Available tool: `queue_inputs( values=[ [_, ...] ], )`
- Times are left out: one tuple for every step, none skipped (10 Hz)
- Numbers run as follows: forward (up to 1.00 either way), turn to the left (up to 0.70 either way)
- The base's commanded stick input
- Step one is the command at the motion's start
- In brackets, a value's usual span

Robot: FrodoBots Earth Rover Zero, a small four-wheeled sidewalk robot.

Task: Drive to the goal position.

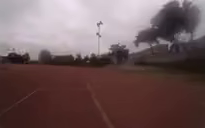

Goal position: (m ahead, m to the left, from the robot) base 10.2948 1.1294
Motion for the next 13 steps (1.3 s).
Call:
queue_inputs(
  values=[
    [0.7, 0.14],
    [0.7, 0.14],
    [0.7, 0.14],
    [0.7, 0.14],
    [0.7, 0.0],
    [0.7, 0.0],
    [0.7, 0.0],
    [0.7, 0.0],
    [0.7, 0.0],
    [0.7, 0.0],
    [0.7, 0.0],
    [0.7, 0.0],
    [0.7, 0.0]
  ],
)
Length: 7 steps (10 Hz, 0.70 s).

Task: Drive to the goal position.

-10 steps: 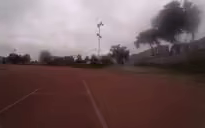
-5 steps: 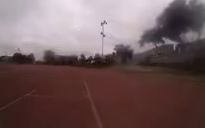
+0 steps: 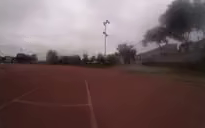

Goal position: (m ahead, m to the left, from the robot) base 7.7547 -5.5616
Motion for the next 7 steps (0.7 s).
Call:
queue_inputs(
  values=[
    [0.7, 0.0],
    [0.7, 0.0],
    [0.7, 0.0],
    [0.7, 0.0],
    [0.7, 0.0],
    [0.7, 0.0],
    [0.7, 0.0]
  ],
)
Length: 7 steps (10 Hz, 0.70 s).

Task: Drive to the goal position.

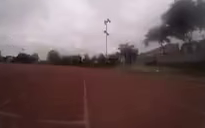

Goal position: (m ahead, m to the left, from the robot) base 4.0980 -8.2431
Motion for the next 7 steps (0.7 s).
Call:
queue_inputs(
  values=[
    [0.7, 0.0],
    [0.7, 0.0],
    [0.7, 0.0],
    [0.7, 0.0],
    [0.7, 0.1],
    [0.7, 0.14],
    [0.7, 0.14]
  ],
)
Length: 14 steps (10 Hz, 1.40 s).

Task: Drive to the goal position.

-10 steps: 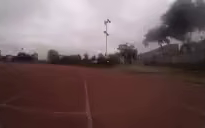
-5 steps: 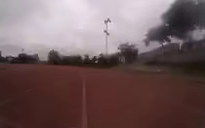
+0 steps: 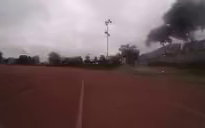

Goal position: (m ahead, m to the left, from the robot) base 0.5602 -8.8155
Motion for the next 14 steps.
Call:
queue_inputs(
  values=[
    [0.7, 0.14],
    [0.7, 0.08],
    [0.7, 0.0],
    [0.7, 0.0],
    [0.7, 0.0],
    [0.7, 0.0],
    [0.7, 0.0],
    [0.7, 0.0],
    [0.7, 0.0],
    [0.7, 0.0],
    [0.7, 0.0],
    [0.7, 0.0],
    [0.7, 0.0],
    [0.7, 0.0]
  ],
)
